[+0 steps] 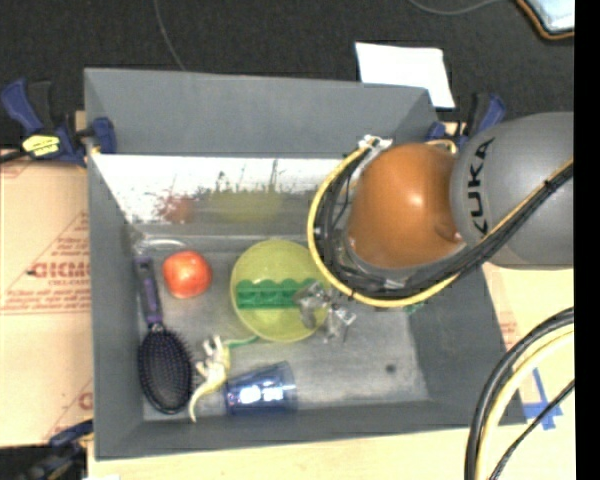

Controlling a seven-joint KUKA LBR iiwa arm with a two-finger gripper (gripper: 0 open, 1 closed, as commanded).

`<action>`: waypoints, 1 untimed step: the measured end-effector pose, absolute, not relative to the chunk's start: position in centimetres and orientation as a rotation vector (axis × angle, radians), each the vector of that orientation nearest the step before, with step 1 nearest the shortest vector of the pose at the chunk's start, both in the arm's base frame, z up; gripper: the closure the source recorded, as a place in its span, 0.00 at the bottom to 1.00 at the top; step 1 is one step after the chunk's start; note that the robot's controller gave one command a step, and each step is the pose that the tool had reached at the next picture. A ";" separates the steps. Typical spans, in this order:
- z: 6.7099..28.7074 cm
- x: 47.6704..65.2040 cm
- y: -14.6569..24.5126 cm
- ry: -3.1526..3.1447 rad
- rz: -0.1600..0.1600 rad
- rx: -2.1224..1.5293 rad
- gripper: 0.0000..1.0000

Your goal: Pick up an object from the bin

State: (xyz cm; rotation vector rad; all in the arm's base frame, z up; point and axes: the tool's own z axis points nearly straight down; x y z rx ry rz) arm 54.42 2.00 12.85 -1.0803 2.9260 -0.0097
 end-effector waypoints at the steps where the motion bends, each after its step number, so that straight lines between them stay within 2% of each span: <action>1: 12.9 54.4 2.0 2.926 -0.010 -1.078 1.00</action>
Offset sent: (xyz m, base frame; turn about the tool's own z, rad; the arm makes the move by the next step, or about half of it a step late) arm 0.0002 0.0042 -0.0266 0.1719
